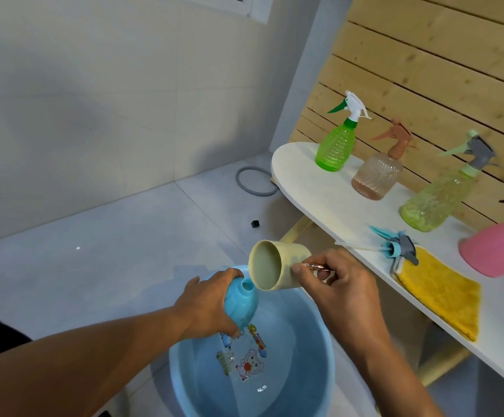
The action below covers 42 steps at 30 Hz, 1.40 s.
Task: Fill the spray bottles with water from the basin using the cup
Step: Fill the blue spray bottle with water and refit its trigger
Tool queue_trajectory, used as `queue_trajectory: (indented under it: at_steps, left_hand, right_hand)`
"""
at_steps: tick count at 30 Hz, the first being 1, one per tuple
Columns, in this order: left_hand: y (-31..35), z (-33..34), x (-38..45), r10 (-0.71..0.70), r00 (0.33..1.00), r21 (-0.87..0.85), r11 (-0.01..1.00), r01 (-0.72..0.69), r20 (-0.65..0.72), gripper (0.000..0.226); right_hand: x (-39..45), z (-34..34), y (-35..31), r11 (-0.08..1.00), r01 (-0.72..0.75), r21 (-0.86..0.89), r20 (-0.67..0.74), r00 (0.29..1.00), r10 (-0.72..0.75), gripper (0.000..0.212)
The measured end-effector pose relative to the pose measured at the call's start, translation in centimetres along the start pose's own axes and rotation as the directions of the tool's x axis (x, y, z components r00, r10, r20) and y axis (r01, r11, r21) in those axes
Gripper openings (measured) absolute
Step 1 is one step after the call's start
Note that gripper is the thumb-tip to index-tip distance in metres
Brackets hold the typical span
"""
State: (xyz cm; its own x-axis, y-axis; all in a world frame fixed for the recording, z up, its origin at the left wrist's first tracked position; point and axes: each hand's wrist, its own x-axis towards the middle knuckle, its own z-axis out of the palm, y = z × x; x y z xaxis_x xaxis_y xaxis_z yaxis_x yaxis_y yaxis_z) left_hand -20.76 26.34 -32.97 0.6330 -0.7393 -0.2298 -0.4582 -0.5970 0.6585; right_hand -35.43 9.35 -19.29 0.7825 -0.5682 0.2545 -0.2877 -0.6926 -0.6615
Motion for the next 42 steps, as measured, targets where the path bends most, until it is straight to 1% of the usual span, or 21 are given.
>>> queue_trajectory:
  at_steps: [6, 17, 27, 35, 42]
  left_hand:
    - [0.09, 0.05, 0.07, 0.001, 1.0, -0.002, 1.0, -0.001, -0.003, 0.105]
    - [0.32, 0.07, 0.32, 0.021, 1.0, 0.003, 1.0, -0.021, -0.002, 0.104]
    - [0.55, 0.14, 0.24, 0.025, 1.0, 0.008, 1.0, -0.025, -0.013, 0.105]
    - [0.51, 0.22, 0.41, 0.025, 1.0, 0.009, 1.0, -0.024, -0.017, 0.107]
    - [0.26, 0.43, 0.7, 0.038, 0.999, 0.005, 0.999, -0.038, -0.007, 0.104]
  right_hand:
    - [-0.01, 0.49, 0.4, 0.988, 0.098, -0.118, -0.006, 0.995, -0.099, 0.011]
    - [-0.19, 0.34, 0.1, 0.958, 0.193, -0.214, -0.021, 0.979, -0.202, 0.009]
    - [-0.36, 0.18, -0.29, 0.898, 0.297, -0.324, -0.022, 0.947, -0.321, 0.009]
    - [-0.55, 0.25, -0.15, 0.84, 0.384, -0.384, -0.011, 0.907, -0.42, 0.012]
    - [-0.71, 0.57, 0.07, 0.767, 0.493, -0.41, -0.029, 0.834, -0.551, 0.01]
